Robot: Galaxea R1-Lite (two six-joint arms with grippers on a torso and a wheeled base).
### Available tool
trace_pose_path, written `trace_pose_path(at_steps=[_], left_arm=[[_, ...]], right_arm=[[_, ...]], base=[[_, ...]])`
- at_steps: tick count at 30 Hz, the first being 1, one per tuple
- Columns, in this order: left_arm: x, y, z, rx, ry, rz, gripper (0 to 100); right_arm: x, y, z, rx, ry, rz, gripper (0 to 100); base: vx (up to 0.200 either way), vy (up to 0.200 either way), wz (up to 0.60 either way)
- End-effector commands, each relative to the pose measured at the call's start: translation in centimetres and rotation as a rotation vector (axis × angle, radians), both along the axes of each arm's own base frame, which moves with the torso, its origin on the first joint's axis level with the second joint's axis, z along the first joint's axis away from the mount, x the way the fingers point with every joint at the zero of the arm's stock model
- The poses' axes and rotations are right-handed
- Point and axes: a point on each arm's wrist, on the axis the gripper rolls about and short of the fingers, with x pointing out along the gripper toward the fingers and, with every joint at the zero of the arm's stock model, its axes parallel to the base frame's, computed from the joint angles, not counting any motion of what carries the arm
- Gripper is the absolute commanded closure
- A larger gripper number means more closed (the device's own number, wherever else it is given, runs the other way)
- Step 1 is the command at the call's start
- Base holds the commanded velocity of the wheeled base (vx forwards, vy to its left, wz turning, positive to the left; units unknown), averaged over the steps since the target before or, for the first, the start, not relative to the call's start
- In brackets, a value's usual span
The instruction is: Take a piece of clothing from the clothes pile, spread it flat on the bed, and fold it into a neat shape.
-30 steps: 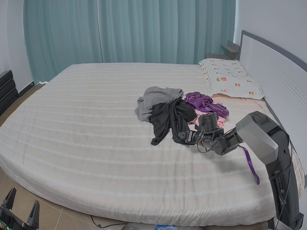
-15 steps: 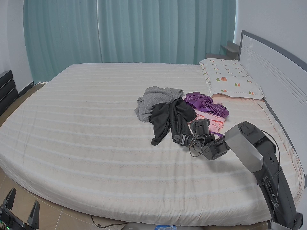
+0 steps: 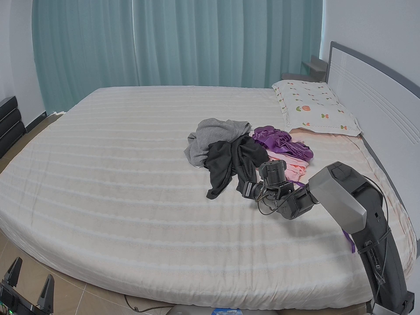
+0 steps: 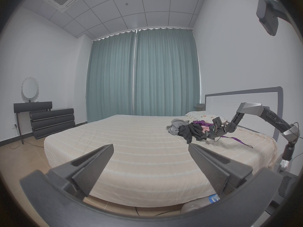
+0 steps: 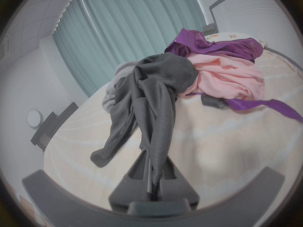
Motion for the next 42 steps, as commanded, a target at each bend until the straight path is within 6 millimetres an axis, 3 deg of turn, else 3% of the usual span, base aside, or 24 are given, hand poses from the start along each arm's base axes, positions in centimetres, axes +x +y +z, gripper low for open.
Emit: trace_pose_path(at_steps=[1, 8, 9, 10, 15, 19, 22, 23, 24, 25, 26, 28, 29, 36, 42], left_arm=[[0.0, 0.0, -0.5, 0.0, 0.003, 0.0, 0], [0.0, 0.0, -0.5, 0.0, 0.003, 0.0, 0], [0.0, 0.0, -0.5, 0.0, 0.003, 0.0, 0], [0.0, 0.0, -0.5, 0.0, 0.003, 0.0, 0], [0.0, 0.0, -0.5, 0.0, 0.003, 0.0, 0], [0.0, 0.0, -0.5, 0.0, 0.003, 0.0, 0], [0.0, 0.0, -0.5, 0.0, 0.003, 0.0, 0], [0.0, 0.0, -0.5, 0.0, 0.003, 0.0, 0], [0.0, 0.0, -0.5, 0.0, 0.003, 0.0, 0], [0.0, 0.0, -0.5, 0.0, 0.003, 0.0, 0], [0.0, 0.0, -0.5, 0.0, 0.003, 0.0, 0], [0.0, 0.0, -0.5, 0.001, 0.003, 0.0, 0], [0.0, 0.0, -0.5, 0.003, 0.003, 0.0, 0], [0.0, 0.0, -0.5, 0.023, -0.003, -0.004, 0], [0.3, 0.0, -0.4, 0.012, 0.04, -0.015, 0]], right_arm=[[-2.9, -0.8, 4.7, 0.064, -0.007, 0.004, 100], [-10.5, -3.9, 9.4, 0.209, 0.055, 0.108, 100], [-10.5, -3.9, 9.4, 0.209, 0.055, 0.108, 100], [-12.9, -4.7, 10.8, 0.241, 0.03, 0.133, 100], [-18.2, -6.3, 14.0, 0.292, -0.084, 0.18, 100], [-22.1, -7.5, 17.8, 0.339, -0.209, 0.217, 100], [-23.1, -7.8, 19.1, 0.357, -0.248, 0.231, 100], [-24.5, -8.1, 21.4, 0.388, -0.324, 0.253, 100], [-24.6, -8.1, 21.6, 0.393, -0.334, 0.258, 100], [-25.4, -8.1, 23.2, 0.417, -0.39, 0.278, 100], [-25.4, -8.1, 23.2, 0.417, -0.39, 0.278, 100], [-27.0, -7.9, 26.3, 0.466, -0.491, 0.337, 100], [-27.3, -7.9, 26.9, 0.476, -0.505, 0.352, 100], [-28.9, -8.3, 28.2, 0.496, -0.539, 0.429, 100], [-29.1, -8.3, 28.1, 0.497, -0.531, 0.452, 100]], base=[[0.0, 0.0, 0.0], [0.0, 0.0, 0.0], [0.0, 0.0, 0.0], [0.0, 0.0, 0.0], [0.0, 0.0, 0.0], [0.0, 0.0, 0.0], [0.0, 0.0, 0.0], [0.0, 0.0, 0.0], [0.0, 0.0, 0.0], [0.0, 0.0, 0.0], [0.0, 0.0, 0.0], [0.0, 0.0, 0.0], [0.0, 0.0, 0.0], [0.0, 0.0, 0.0], [0.0, 0.0, 0.0]])
